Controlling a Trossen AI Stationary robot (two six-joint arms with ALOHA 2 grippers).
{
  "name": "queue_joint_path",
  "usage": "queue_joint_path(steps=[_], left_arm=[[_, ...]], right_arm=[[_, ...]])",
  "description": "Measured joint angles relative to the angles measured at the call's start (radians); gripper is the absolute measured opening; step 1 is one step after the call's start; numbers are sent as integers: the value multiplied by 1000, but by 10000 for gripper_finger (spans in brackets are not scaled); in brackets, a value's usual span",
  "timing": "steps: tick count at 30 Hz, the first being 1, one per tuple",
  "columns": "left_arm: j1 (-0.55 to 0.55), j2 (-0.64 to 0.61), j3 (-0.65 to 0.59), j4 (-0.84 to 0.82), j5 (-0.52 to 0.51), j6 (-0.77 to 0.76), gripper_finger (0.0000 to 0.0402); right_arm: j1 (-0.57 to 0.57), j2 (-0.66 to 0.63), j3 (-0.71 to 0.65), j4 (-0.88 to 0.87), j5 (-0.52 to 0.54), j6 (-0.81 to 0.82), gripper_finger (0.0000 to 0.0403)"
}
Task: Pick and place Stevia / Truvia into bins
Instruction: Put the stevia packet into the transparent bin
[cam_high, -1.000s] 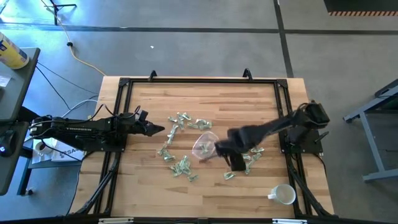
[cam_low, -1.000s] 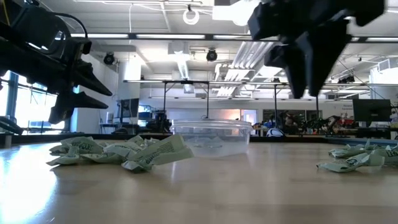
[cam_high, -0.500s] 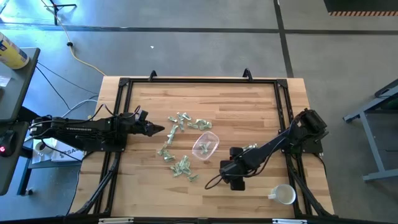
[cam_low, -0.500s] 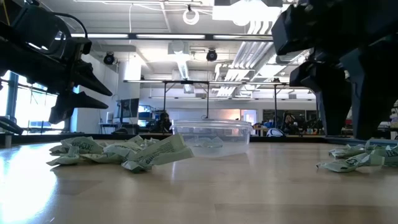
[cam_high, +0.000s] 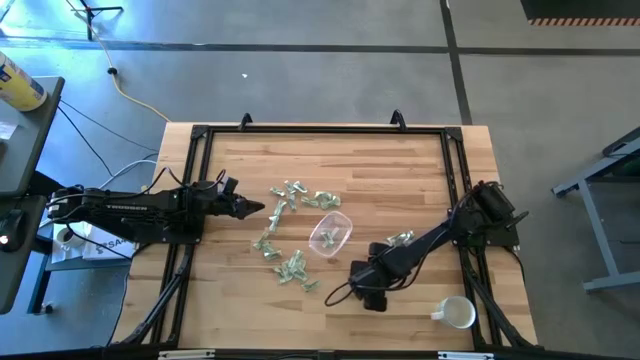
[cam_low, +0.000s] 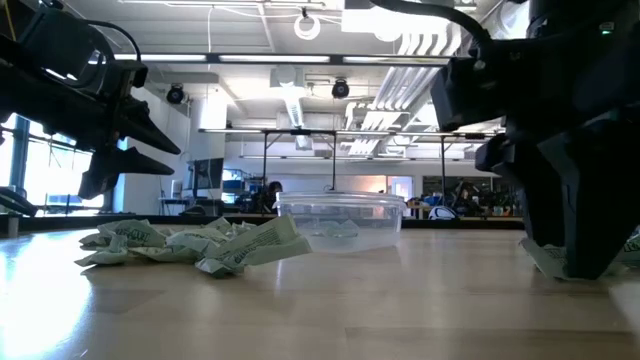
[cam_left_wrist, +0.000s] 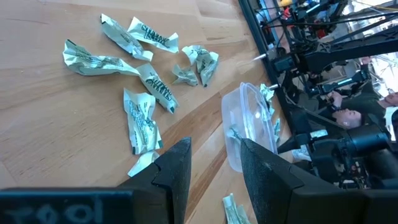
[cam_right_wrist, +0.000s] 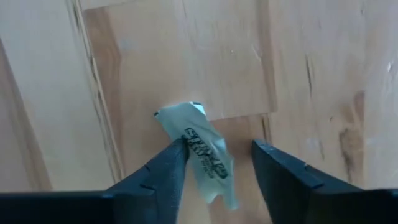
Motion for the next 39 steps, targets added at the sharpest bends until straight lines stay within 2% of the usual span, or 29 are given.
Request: queue_joint_path(steps=[6, 8, 10, 12, 15, 18, 22, 24, 27, 30, 36, 39], left_arm=[[0, 0, 0, 0, 0, 0, 172], [0, 0, 0, 0, 0, 1, 172], [0, 0, 0, 0, 0, 1, 172], [0, 0, 0, 0, 0, 2, 172], [0, 0, 0, 0, 0, 3, 172], [0, 0, 0, 0, 0, 3, 172], [0, 0, 0, 0, -1, 3, 172], [0, 0, 0, 0, -1, 3, 172], [0, 0, 0, 0, -1, 3, 172], [0, 0, 0, 0, -1, 3, 172], [0, 0, 0, -2, -2, 2, 172], [0, 0, 0, -6, -2, -1, 172]], right_arm=[[-11, 2, -1, 3, -33, 84, 38], [-38, 2, 0, -5, -65, 124, 11], [-82, -6, 0, -15, -71, 185, 16], [-129, -31, -5, -14, -27, 206, 21], [-199, -112, -7, 0, 47, 181, 8], [-265, -201, -2, 35, 78, 110, 9], [-365, -236, -4, 99, 66, 26, 7], [-414, -221, -3, 175, 10, -20, 4], [-463, -171, -3, 282, -59, -66, 18], [-476, -146, -3, 302, -87, -73, 57], [-478, -156, -3, 234, -104, -73, 153], [-459, -205, -2, 135, -54, -87, 191]])
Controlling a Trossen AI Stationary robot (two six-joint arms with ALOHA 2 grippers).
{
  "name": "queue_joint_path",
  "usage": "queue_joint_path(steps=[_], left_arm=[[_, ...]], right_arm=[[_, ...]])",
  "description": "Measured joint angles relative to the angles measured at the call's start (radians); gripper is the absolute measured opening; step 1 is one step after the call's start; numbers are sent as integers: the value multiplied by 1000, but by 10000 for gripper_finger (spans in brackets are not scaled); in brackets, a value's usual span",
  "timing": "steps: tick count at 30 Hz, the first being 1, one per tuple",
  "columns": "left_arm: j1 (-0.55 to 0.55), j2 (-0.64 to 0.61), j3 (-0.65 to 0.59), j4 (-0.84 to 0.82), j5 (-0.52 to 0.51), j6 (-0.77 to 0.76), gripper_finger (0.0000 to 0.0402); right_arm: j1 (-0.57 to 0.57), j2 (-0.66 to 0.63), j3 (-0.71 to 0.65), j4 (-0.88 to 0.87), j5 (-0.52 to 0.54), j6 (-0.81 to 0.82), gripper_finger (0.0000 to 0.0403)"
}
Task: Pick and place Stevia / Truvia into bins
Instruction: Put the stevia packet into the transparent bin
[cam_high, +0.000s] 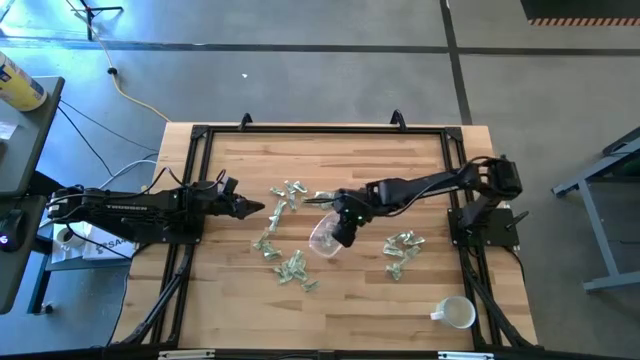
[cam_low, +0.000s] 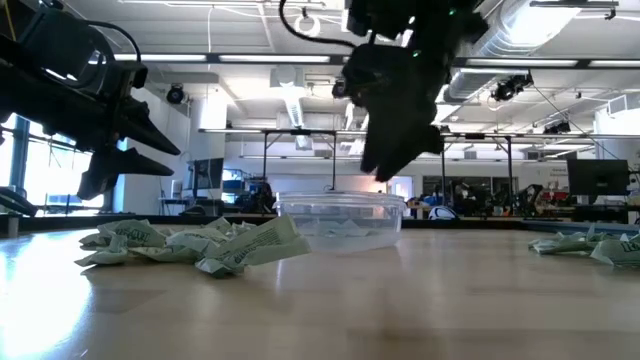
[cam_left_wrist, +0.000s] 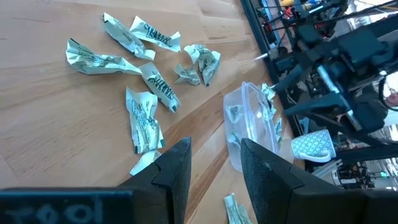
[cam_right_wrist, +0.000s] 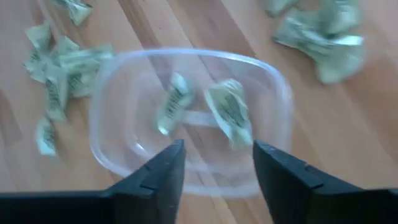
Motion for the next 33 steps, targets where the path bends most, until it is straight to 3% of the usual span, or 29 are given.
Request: queue_joint_path(steps=[5, 8, 16, 27, 33], left_arm=[[0, 0, 0, -3, 0, 1, 172], [0, 0, 0, -4, -1, 2, 172], [0, 0, 0, -32, -9, 4, 172], [0, 0, 0, -40, -9, -24, 172], [0, 0, 0, -41, -10, -24, 172]], right_arm=[[87, -75, 0, -301, 112, -49, 221], [142, -110, -22, -413, 127, -21, 224], [245, -188, -219, -420, 79, -6, 224], [133, -189, -318, -314, 101, -214, 224], [111, -188, -364, -284, 27, -275, 224]])
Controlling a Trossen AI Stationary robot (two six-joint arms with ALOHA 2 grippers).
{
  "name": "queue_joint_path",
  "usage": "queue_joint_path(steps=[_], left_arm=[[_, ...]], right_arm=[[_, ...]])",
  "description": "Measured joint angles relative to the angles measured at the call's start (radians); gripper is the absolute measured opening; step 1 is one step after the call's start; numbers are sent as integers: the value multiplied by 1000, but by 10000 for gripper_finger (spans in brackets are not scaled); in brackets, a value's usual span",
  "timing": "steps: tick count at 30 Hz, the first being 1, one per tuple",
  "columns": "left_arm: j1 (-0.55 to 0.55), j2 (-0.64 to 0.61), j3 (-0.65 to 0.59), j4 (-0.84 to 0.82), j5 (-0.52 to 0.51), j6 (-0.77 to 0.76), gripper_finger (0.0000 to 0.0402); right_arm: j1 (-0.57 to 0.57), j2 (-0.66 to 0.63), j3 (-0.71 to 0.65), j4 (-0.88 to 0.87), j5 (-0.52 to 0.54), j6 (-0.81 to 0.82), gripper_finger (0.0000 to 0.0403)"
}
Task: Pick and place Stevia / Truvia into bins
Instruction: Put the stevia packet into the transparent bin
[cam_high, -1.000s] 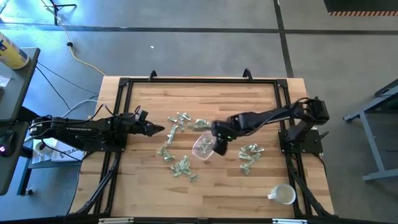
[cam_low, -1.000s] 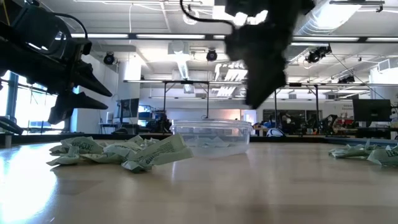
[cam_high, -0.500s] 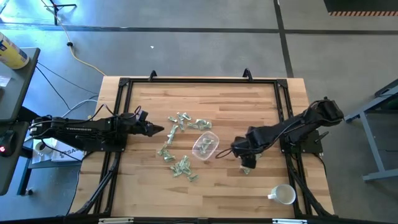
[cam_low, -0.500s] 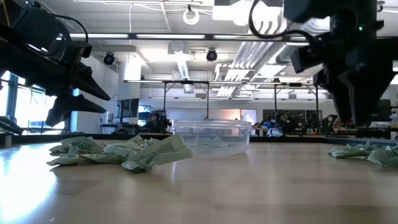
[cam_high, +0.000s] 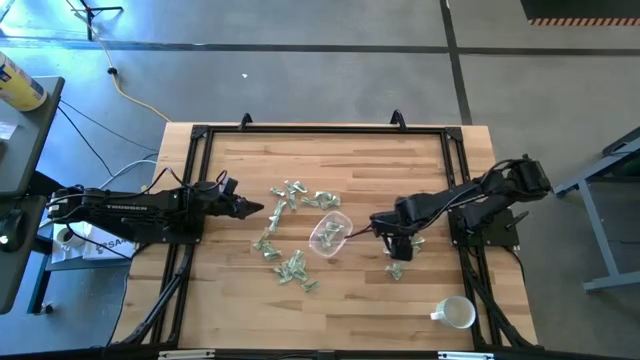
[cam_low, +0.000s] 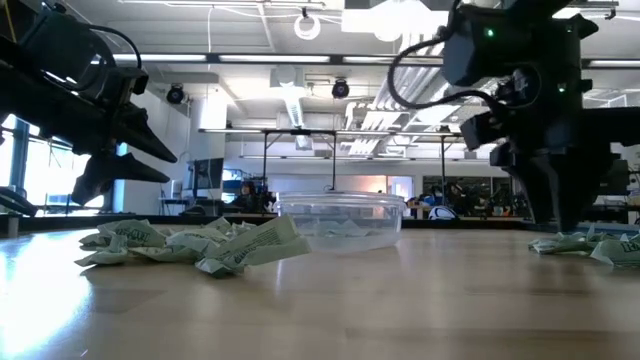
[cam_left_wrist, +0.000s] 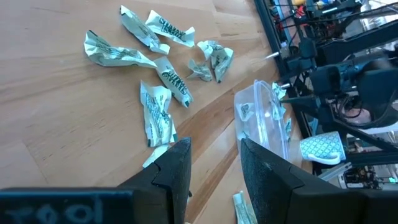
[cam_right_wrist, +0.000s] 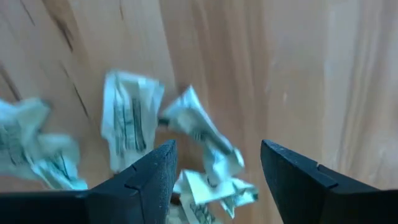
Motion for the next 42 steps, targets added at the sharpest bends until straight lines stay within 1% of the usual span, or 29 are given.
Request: queue_joint_path(steps=[6, 8, 10, 13, 18, 21, 22, 24, 27, 30, 33, 39, 42], left_arm=[[0, 0, 0, -7, -35, -2, 172], [0, 0, 0, -7, -39, -2, 172], [0, 0, 0, -7, -40, -2, 172], [0, 0, 0, -6, -40, -2, 172], [0, 0, 0, -6, -41, -2, 172], [0, 0, 0, -6, -41, -3, 172], [0, 0, 0, -6, -41, -4, 172], [0, 0, 0, -6, -41, -5, 172], [0, 0, 0, -5, -41, -5, 172], [0, 0, 0, -4, -41, -4, 172], [0, 0, 0, -3, -41, -4, 172], [0, 0, 0, 0, -34, -3, 172], [0, 0, 0, 8, 38, -5, 172]], right_arm=[[-2, 0, -35, 52, -3, -1, 223], [-9, 0, -47, 84, -9, 2, 215], [-22, 0, -56, 106, -25, 31, 198], [-41, 0, -73, 115, -60, 90, 158], [-52, 0, -95, 118, -107, 156, 74], [-62, 0, -87, 120, -123, 246, 20], [-67, 2, -77, 124, -132, 273, 11], [-78, 2, -46, 154, -137, 316, 11], [-91, 2, 44, 224, -132, 358, 13], [-103, 2, 139, 301, -108, 343, 4], [-121, 24, 219, 377, -104, 334, 13], [-149, 196, 346, 410, -185, 301, 29], [-150, 282, 413, 393, -201, 284, 53]])
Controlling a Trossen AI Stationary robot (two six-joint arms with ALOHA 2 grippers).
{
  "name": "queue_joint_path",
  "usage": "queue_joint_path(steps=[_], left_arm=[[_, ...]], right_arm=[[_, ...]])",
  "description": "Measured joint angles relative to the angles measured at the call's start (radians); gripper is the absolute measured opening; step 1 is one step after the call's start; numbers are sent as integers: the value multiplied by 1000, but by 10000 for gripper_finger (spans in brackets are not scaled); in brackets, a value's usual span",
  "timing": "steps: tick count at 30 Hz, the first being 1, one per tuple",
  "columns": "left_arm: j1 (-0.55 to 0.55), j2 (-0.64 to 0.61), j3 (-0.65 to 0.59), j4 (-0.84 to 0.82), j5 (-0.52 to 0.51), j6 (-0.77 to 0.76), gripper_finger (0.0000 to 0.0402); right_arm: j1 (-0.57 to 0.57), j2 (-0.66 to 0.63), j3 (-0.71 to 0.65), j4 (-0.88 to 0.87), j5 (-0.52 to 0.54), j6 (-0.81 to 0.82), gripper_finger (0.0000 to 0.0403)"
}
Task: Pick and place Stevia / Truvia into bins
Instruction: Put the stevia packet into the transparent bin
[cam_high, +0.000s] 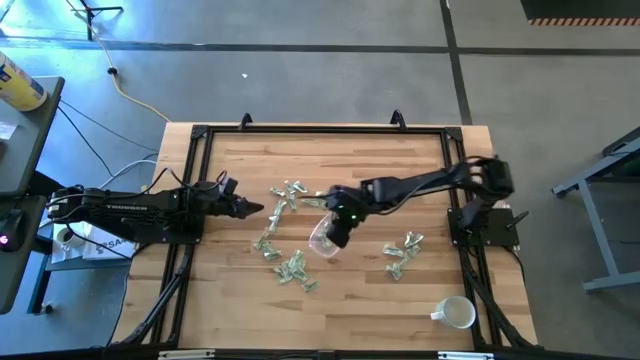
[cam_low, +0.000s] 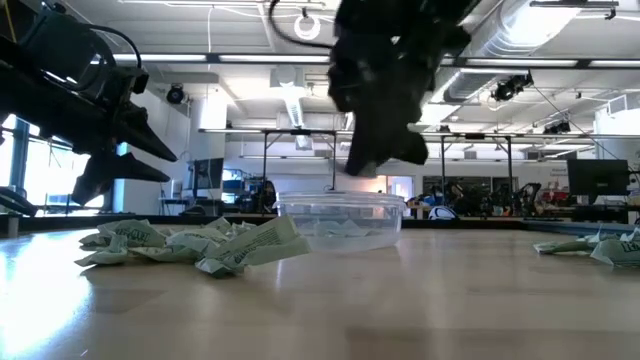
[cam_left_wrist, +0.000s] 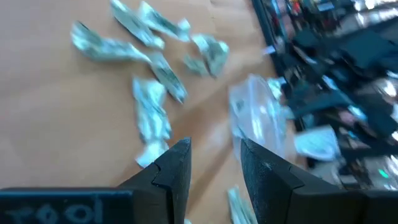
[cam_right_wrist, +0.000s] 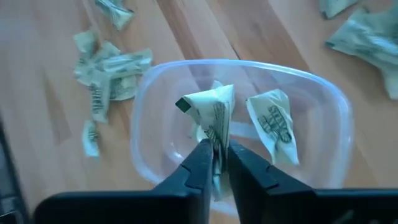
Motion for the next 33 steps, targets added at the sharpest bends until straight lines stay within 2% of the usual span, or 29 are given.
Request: queue_joint_path(steps=[4, 8, 11, 14, 17, 21, 26, 30, 33], left_arm=[[0, 0, 0, 9, 39, -41, 172], [0, 0, 0, 93, -59, -22, 172], [0, 0, 14, 158, -101, 97, 172], [0, 13, 94, 78, -94, 307, 172], [1, 74, 219, -120, -93, 515, 172], [13, 240, 372, -311, -137, 767, 172], [163, 519, 473, -375, -58, 984, 172], [309, 727, 533, -320, -30, 1145, 172], [386, 819, 588, -322, 71, 1276, 172]], right_arm=[[9, 46, 89, -64, 33, -30, 111], [23, 46, 176, -230, 144, -82, 183], [43, 30, 243, -395, 264, -118, 231], [67, -1, 268, -515, 327, -125, 261], [90, -27, 266, -637, 354, -88, 271], [121, -36, 265, -777, 365, -23, 273], [173, -38, 241, -801, 428, 41, 273], [212, -80, 113, -810, 408, 167, 273], [282, -143, 11, -801, 385, 304, 273]])
